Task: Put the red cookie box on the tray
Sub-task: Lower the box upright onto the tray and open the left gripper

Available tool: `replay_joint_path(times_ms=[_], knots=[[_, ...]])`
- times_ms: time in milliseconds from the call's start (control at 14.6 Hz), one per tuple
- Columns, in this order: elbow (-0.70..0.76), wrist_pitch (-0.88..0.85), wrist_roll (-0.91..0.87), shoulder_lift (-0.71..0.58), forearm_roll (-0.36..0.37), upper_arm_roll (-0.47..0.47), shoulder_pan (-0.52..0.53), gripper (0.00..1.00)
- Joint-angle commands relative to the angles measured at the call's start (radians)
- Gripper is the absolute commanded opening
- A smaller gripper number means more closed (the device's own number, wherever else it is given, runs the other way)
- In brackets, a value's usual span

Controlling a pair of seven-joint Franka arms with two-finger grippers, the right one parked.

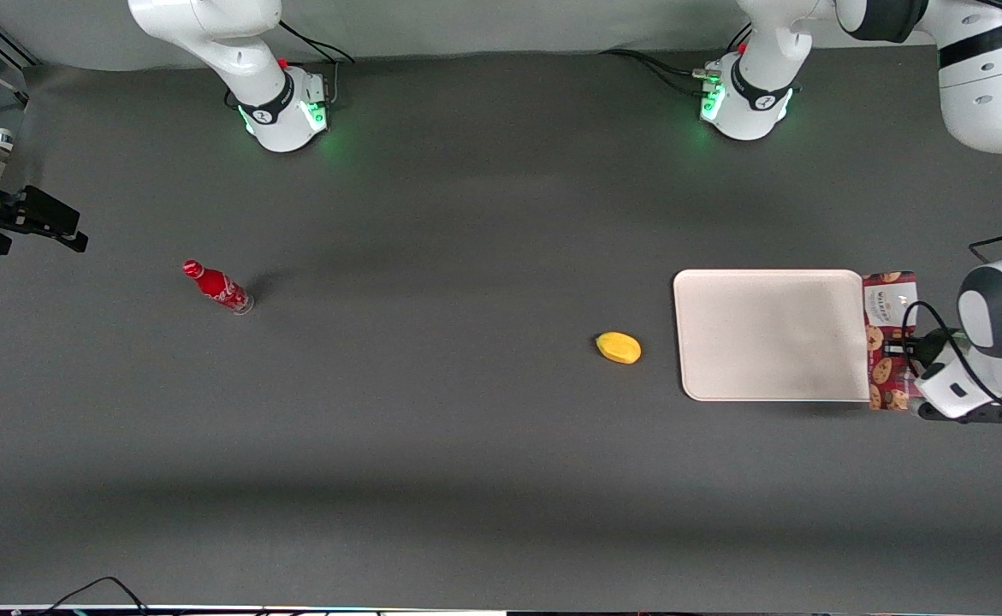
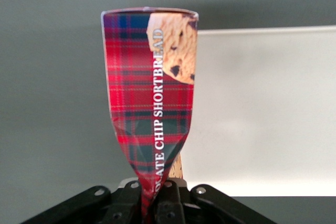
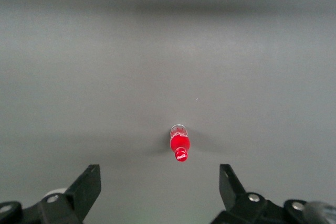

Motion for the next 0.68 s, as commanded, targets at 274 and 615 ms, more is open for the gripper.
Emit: replay_joint_path(times_ms=[274, 615], knots=[[-0.313, 0.269, 0.047, -0.147, 0.000, -0.011, 0.010, 0.00], [-0.273, 0.231, 0.050, -0.153, -0.003, -0.011, 0.008, 1.00]])
